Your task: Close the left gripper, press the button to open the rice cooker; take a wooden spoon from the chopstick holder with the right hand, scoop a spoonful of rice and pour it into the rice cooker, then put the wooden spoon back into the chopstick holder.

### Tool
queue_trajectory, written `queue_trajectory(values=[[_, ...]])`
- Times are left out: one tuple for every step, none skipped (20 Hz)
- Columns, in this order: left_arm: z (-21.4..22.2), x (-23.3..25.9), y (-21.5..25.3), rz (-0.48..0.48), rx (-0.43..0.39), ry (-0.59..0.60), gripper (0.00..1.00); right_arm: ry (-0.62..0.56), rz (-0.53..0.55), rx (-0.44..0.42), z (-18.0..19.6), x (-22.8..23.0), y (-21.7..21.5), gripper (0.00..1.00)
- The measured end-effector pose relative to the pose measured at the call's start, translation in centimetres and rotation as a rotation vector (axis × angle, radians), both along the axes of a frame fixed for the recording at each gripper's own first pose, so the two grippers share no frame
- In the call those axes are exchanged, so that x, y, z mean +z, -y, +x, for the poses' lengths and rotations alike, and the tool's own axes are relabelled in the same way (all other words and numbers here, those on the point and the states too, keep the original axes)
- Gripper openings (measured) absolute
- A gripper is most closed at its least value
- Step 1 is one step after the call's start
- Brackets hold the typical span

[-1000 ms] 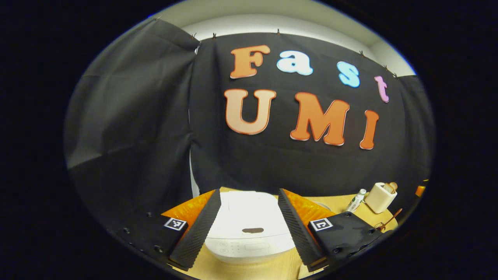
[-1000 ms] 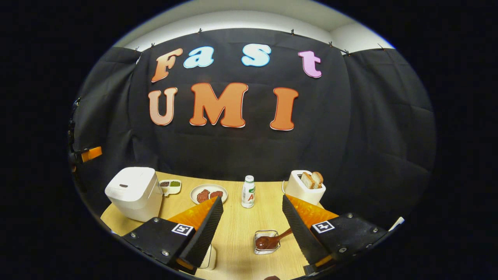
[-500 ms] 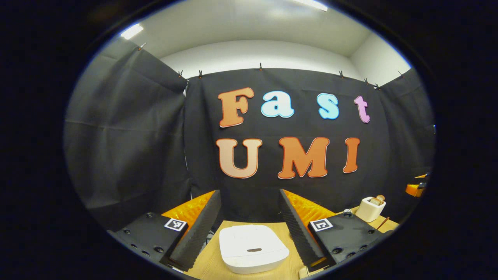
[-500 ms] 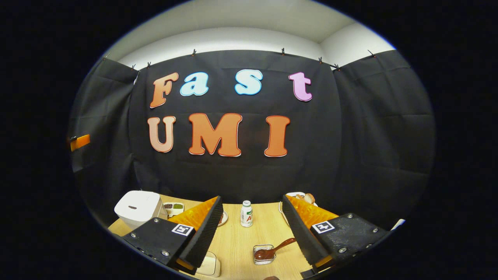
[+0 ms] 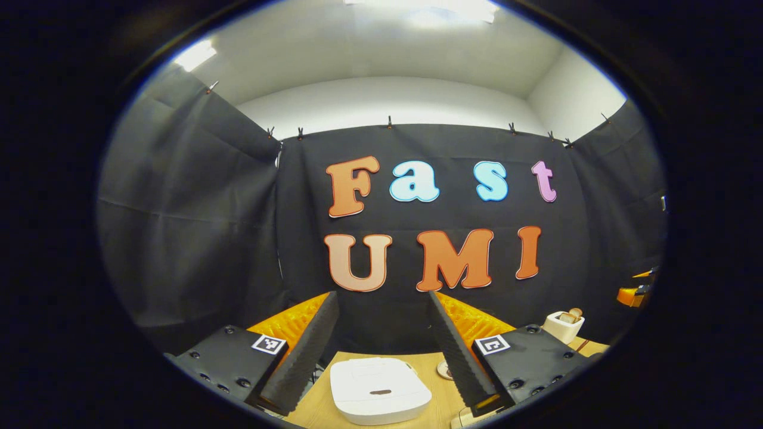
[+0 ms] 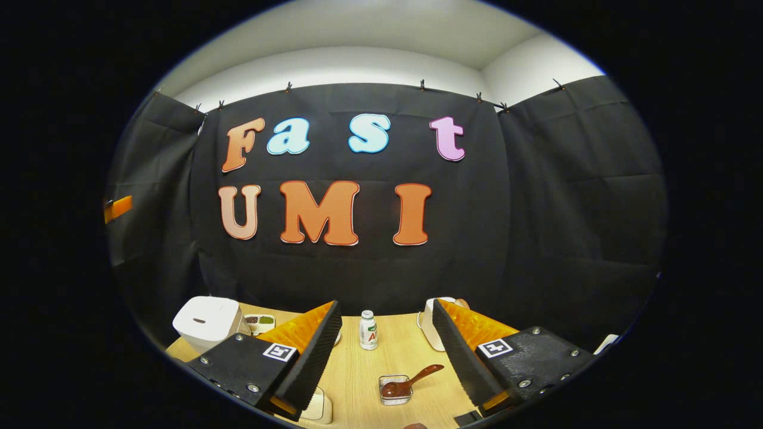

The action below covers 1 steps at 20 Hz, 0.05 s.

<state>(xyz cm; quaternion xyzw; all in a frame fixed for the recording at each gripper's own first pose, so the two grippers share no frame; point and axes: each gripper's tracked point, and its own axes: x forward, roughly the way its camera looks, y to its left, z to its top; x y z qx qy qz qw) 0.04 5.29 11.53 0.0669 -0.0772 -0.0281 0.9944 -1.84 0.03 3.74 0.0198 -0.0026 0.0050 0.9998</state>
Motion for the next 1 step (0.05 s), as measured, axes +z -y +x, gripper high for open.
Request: queue_trajectory(values=[[0.08,-0.17,0.08,-0.003,0.001,-0.01,0.98,0.002,-0.001,-0.003,-0.07,0.06,0.12,0.95]])
